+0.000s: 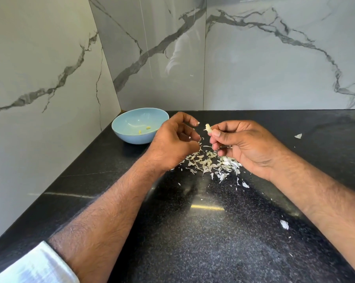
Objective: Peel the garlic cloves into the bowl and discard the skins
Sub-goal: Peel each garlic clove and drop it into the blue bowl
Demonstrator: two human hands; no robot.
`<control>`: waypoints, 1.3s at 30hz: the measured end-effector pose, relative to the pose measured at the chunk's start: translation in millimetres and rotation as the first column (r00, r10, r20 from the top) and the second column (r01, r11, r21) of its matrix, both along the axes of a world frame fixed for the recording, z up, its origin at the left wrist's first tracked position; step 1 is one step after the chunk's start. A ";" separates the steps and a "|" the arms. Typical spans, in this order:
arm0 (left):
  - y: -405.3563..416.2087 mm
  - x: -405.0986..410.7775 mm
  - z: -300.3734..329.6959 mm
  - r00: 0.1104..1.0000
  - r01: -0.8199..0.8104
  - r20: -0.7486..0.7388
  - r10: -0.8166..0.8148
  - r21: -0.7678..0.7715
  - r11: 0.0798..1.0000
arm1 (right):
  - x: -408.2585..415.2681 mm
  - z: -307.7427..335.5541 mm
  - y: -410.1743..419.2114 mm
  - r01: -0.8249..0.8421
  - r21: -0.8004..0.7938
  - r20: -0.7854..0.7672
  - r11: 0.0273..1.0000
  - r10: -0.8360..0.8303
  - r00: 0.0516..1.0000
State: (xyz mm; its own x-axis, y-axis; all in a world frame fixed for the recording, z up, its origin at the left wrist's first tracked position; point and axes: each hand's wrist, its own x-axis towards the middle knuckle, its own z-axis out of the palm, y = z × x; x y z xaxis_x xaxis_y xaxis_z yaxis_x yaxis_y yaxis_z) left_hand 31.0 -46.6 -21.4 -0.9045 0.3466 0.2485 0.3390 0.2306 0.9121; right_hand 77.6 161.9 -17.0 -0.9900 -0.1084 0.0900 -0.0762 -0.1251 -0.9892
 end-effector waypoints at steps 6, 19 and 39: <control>2.2 2.6 4.8 0.995 0.095 -0.057 -0.084 0.236 0.967 | -2.8 -1.8 2.7 0.051 -0.028 0.026 0.998 -0.051 0.998; 4.1 1.5 1.7 0.986 0.100 -0.151 -0.069 0.204 0.974 | -2.0 -2.5 0.3 0.077 0.069 0.059 0.995 -0.081 0.995; 5.7 15.7 10.2 0.853 -0.110 -0.521 0.014 -0.153 0.982 | -1.4 2.9 1.5 0.306 0.536 -0.351 0.787 -0.122 0.928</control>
